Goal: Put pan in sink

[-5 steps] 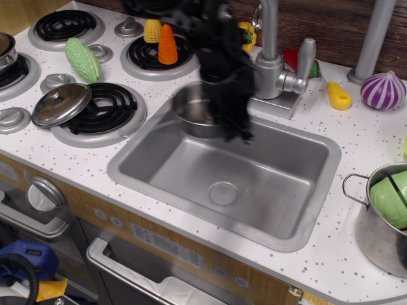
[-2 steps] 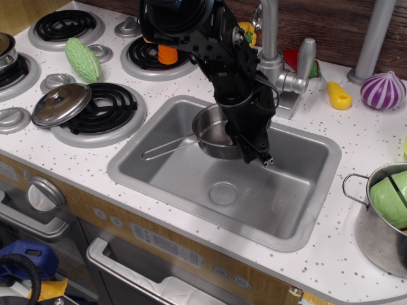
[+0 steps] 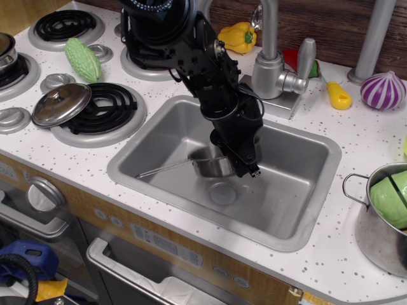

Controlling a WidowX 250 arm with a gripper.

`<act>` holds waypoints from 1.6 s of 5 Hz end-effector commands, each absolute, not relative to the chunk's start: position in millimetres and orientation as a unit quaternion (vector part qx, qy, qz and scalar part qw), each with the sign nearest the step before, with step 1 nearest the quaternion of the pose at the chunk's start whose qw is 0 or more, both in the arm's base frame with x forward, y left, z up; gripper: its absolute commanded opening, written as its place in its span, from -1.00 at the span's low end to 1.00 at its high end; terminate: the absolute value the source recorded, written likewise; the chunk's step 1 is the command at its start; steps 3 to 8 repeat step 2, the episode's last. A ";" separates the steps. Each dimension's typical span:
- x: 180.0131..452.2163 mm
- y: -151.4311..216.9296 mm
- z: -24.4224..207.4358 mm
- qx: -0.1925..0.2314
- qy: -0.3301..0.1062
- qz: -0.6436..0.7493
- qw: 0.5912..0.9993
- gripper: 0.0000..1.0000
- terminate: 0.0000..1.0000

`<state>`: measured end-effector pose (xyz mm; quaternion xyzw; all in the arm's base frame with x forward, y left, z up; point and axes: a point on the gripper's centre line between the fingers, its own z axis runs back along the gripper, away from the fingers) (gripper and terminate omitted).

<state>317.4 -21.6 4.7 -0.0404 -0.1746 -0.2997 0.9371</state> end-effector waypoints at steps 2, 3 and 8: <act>323.7 -16.7 22.8 -0.029 -0.208 -0.302 0.930 1.00 1.00; 323.7 -16.7 22.8 -0.029 -0.208 -0.302 0.930 1.00 1.00; 323.7 -16.7 22.8 -0.029 -0.208 -0.302 0.930 1.00 1.00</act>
